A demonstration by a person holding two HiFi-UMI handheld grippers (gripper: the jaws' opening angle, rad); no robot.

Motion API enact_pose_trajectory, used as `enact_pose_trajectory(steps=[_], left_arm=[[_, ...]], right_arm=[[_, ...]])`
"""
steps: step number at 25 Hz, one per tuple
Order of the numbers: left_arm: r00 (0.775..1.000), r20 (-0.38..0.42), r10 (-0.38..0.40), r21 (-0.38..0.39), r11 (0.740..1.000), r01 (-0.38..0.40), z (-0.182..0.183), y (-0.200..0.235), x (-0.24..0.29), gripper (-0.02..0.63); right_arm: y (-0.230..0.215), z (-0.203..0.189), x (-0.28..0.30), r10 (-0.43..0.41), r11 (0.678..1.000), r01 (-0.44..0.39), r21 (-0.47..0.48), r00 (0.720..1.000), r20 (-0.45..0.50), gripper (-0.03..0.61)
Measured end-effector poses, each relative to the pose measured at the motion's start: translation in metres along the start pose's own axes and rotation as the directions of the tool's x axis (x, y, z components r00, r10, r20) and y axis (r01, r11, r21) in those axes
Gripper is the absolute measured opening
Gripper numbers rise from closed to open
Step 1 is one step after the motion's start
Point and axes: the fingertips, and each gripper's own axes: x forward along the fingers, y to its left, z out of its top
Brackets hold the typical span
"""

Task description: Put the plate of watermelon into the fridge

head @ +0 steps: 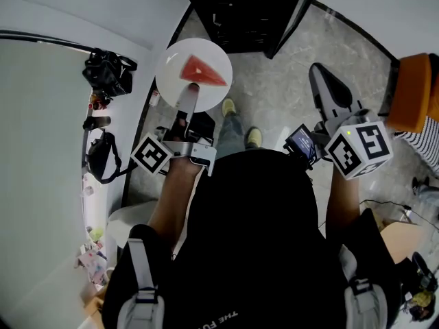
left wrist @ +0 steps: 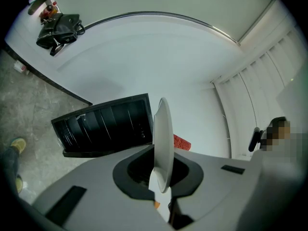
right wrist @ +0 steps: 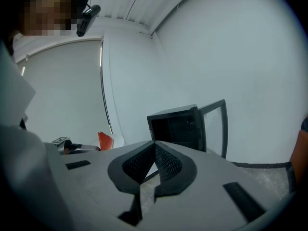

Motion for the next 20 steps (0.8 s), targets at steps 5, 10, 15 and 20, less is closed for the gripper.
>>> enact_pose_trajectory(steps=[5, 10, 15, 20], left_arm=[[0.999, -0.008, 0.034, -0.014, 0.999, -0.034, 0.034, 0.030, 0.040, 0.020], [0.999, -0.021, 0.033, -0.019, 0.999, -0.034, 0.053, 0.038, 0.065, 0.020], [0.999, -0.035, 0.020, -0.027, 0.999, -0.021, 0.071, 0.042, 0.092, 0.020], [0.998, -0.055, 0.017, -0.033, 0.999, -0.019, 0.090, 0.048, 0.112, 0.020]], right_arm=[[-0.017, -0.001, 0.059, 0.001, 1.000, 0.000, 0.024, 0.999, -0.036, 0.009], [-0.023, 0.007, 0.090, -0.001, 1.000, 0.002, 0.023, 0.999, -0.044, 0.009], [-0.031, 0.020, 0.116, -0.013, 1.000, 0.014, 0.013, 0.999, -0.044, 0.009], [-0.035, 0.029, 0.139, -0.034, 0.999, 0.034, 0.012, 0.998, -0.044, 0.009]])
